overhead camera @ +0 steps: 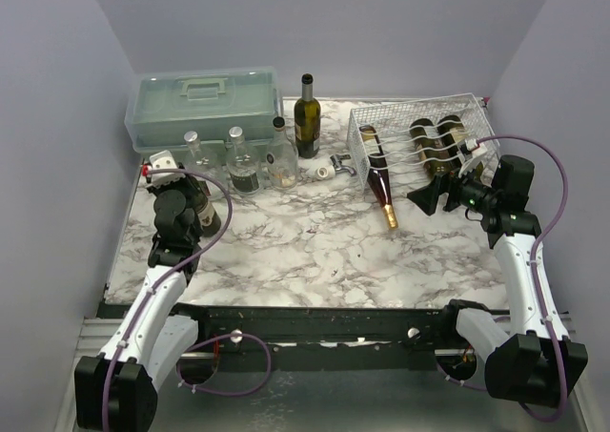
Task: Take the wine bottle off the wine rack
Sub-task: Place the wine bottle at the center of the board.
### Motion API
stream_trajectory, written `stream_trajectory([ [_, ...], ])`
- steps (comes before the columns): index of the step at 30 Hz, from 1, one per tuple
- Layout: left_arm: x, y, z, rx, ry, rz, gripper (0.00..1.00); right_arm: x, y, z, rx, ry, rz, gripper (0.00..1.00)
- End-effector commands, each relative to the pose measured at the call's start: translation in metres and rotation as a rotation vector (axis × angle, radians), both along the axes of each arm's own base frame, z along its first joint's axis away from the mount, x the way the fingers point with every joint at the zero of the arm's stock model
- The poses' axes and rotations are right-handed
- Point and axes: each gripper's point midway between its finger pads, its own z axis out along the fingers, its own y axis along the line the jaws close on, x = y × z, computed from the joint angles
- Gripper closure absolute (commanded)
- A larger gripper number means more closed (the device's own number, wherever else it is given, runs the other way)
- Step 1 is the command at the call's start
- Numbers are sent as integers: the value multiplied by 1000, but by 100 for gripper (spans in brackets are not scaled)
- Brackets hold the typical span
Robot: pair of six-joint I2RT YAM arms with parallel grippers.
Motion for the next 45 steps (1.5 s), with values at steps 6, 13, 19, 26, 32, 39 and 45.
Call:
stream_trajectory([
  [6, 5, 38, 54, 28, -168, 148, 100, -2, 0, 4, -13, -23, 12, 5],
  [13, 14, 56, 61, 66, -186, 195, 100, -3, 0, 4, -14, -24, 13, 5],
  [19, 22, 80, 70, 73, -213, 232, 100, -2, -1, 4, -19, -28, 9, 5],
  [26, 38, 91, 79, 75, -256, 211, 100, -2, -1, 4, -24, -30, 7, 5],
  [32, 53, 94, 84, 83, -272, 192, 100, -1, -2, 2, -25, -25, 4, 5],
  [39, 70, 93, 76, 81, -245, 167, 100, 0, -3, 1, -29, -19, -2, 5],
  [45, 78, 92, 68, 100, -216, 152, 93, 0, -3, 0, -28, -17, 2, 5],
])
